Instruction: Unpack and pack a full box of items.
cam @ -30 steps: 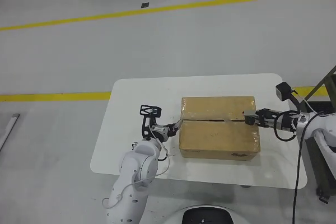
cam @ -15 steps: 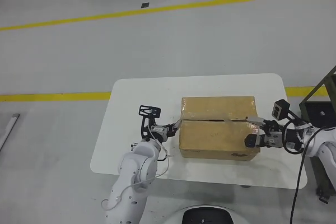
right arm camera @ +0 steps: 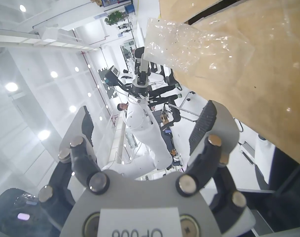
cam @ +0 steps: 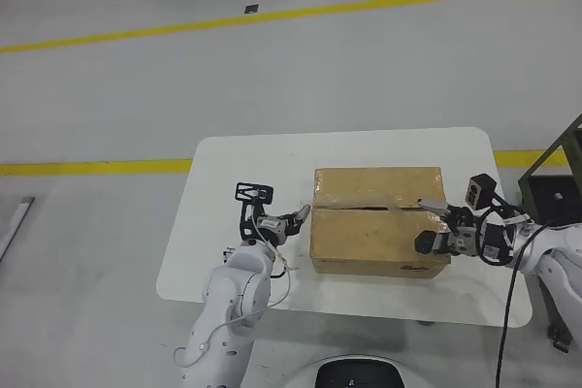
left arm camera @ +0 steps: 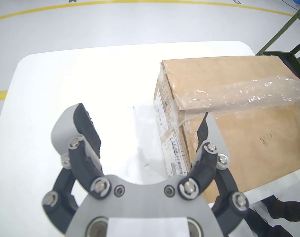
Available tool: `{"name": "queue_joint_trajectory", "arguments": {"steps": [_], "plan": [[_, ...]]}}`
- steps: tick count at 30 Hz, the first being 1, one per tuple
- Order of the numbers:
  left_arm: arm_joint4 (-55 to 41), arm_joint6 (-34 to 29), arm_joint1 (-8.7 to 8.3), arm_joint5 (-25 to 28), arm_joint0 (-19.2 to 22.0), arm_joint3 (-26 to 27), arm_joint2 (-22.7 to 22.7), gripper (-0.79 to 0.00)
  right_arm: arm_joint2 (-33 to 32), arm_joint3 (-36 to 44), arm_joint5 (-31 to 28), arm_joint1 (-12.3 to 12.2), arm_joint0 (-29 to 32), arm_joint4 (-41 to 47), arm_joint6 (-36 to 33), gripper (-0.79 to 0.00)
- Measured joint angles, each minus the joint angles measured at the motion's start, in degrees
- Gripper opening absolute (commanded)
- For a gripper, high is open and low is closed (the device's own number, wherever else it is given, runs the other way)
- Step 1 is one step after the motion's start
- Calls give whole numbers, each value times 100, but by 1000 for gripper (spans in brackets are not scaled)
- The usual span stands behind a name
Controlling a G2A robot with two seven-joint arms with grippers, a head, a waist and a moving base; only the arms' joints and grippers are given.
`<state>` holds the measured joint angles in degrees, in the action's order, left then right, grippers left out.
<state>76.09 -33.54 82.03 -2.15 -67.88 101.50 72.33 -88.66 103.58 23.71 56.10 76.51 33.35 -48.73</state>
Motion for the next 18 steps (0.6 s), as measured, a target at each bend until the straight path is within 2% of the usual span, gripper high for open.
{"name": "queue_joint_trajectory", "arguments": {"steps": [6,10,11,12,13,16,17,18], "plan": [[-73,37,-11,-3,-49,32,43,0,323,605,477,95,227,173,1415,0],[-115,85,-17,21,-88,42,47,0,544,759,552,171,260,293,2319,0],[-123,99,-18,21,-94,45,48,0,581,780,570,184,260,298,2499,-111],[-132,111,-19,22,-102,48,49,0,624,794,592,199,252,288,2713,-280],[-140,117,-21,27,-105,50,50,0,655,790,615,207,244,263,2841,-400],[-146,134,-27,46,-113,50,58,0,723,714,707,227,195,220,3083,-514],[-146,139,-29,51,-116,50,61,0,736,690,729,231,181,193,3130,-591],[-152,144,-32,61,-122,52,65,0,753,644,753,238,162,191,3181,-723]]}}
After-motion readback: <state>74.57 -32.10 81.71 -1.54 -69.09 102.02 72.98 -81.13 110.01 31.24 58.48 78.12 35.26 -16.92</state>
